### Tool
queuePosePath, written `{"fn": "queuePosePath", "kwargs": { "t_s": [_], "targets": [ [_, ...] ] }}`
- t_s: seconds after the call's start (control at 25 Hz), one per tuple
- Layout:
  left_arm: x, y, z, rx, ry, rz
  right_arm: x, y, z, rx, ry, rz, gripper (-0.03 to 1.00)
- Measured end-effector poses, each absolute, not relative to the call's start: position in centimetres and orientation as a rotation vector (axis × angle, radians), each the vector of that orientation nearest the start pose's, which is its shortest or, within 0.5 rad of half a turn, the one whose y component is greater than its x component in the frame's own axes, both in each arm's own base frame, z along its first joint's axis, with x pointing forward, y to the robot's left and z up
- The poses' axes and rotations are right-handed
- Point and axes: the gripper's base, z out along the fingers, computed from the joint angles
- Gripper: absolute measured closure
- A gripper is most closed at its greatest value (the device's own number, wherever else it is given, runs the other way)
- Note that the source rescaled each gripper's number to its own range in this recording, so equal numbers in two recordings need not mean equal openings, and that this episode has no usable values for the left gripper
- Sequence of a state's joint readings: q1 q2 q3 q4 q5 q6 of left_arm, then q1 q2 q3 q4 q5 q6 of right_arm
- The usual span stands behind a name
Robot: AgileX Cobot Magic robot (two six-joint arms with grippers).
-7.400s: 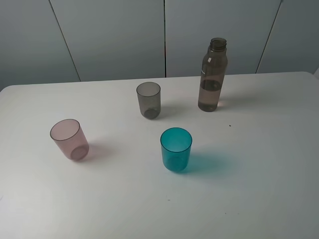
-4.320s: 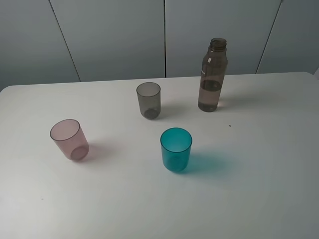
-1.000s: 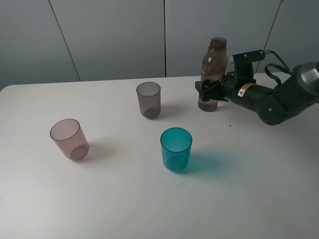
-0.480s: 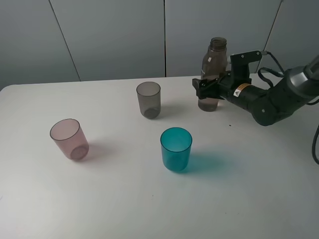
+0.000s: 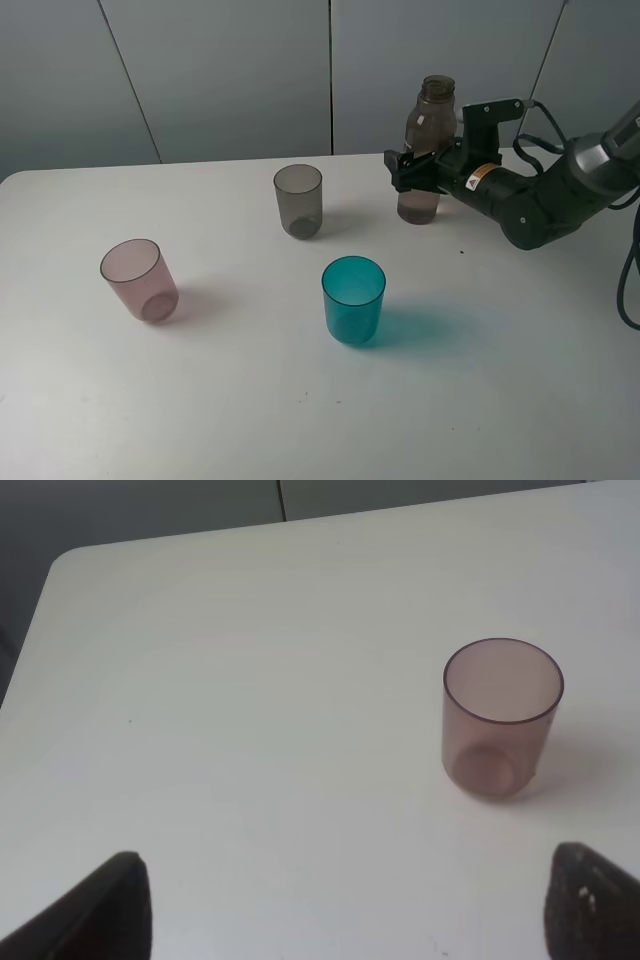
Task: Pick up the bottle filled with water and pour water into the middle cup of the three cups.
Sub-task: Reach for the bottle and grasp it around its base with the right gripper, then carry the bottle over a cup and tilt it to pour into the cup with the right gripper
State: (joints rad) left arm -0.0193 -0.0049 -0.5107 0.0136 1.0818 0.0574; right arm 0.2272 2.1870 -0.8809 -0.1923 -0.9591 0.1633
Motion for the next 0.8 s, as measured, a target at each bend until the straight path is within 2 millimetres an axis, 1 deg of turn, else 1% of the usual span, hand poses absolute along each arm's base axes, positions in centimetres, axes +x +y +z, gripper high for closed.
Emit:
{"fn": "queuePosePath", "kwargs": {
  "t_s": [0.44,0.48,0.52,0.56,0.6,0.68,0.72,0.8],
  "targets": [
    [-0.78,0.12,27.85,0.078,2.048,0.040,37.53,10.13,7.94,-0.271,1.829,0.339,-0.03],
    [-0.78,0.12,27.85,0.078,2.048,0.040,37.53,10.13,7.94,-0.271,1.829,0.339,-0.02],
    [-0.78,0.12,27.85,0.078,2.048,0.040,37.53,10.13,7.94,-0.271,1.829,0.339,0.03],
    [-0.78,0.12,27.85,0.078,2.048,0.040,37.53,10.13,7.94,-0.271,1.829,0.339,0.14],
    [-0.78,0.12,27.85,0.078,2.048,0.040,37.53,10.13,7.94,-0.271,1.829,0.339,0.35],
    [-0.78,0.12,27.85,0.078,2.048,0.040,37.53,10.13,7.94,-0.277,1.828,0.335,0.95],
    [-0.78,0.12,27.85,0.078,2.048,0.040,37.53,10.12,7.94,-0.275,1.828,0.334,0.92],
    [-0.78,0.12,27.85,0.078,2.048,0.040,37.53,10.12,7.94,-0.275,1.828,0.334,0.92]
  ]
}}
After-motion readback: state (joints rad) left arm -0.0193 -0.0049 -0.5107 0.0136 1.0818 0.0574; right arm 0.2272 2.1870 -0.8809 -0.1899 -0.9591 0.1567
